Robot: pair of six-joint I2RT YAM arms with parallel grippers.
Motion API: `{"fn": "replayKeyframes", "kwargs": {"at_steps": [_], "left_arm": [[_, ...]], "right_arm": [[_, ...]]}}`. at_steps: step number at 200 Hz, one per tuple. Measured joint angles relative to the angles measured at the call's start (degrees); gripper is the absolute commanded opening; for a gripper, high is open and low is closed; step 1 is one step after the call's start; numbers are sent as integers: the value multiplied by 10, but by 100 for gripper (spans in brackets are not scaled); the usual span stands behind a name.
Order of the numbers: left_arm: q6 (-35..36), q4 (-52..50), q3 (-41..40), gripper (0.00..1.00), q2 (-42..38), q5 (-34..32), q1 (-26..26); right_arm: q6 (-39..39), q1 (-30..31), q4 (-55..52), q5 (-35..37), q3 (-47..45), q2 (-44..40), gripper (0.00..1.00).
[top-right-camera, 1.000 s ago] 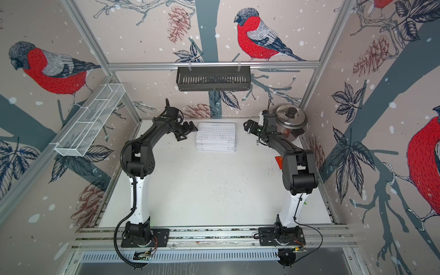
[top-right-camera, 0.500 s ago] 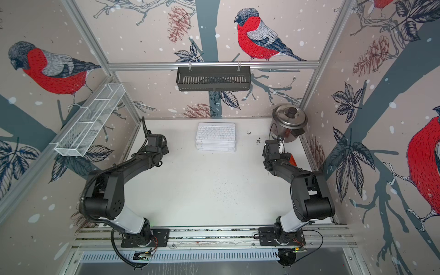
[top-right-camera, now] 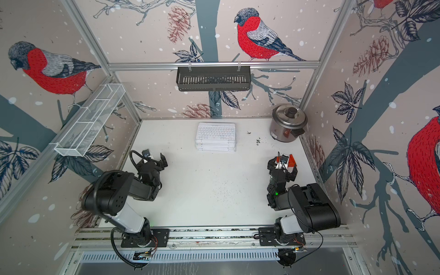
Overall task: Stack the numeric keypads
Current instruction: Reset both arms
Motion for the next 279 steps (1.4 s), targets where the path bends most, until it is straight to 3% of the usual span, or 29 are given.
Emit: {"fn": "replayKeyframes", "kwargs": {"at_steps": [17, 43, 77, 93, 103, 129, 158, 191, 213, 279], "left_arm": [[1, 14, 37, 100, -12, 31, 17], [-5, -46, 161, 100, -18, 81, 33], [-16, -62, 56, 100, -124, 77, 20], [-4, -107, 58, 100, -216, 22, -22], [-1, -96, 63, 100, -234, 7, -34], [34, -101, 47, 98, -191, -33, -51], [43, -99, 5, 97, -228, -66, -57], [13, -90, 14, 99, -112, -21, 14], [10, -75, -1, 99, -101, 12, 8], [10, -54, 11, 99, -99, 10, -8]], "right_arm": [[4, -18, 52, -35, -1, 47, 99], [19, -35, 13, -73, 46, 35, 99], [29, -39, -13, -93, 56, 35, 100], [32, -40, -13, -97, 49, 31, 99], [32, -40, -15, -99, 48, 31, 99], [33, -40, -15, -101, 47, 31, 100], [34, -42, -15, -103, 47, 30, 100], [34, -42, -15, -104, 45, 29, 100], [35, -42, -14, -102, 38, 28, 99], [37, -46, -10, -102, 36, 27, 100]]}}
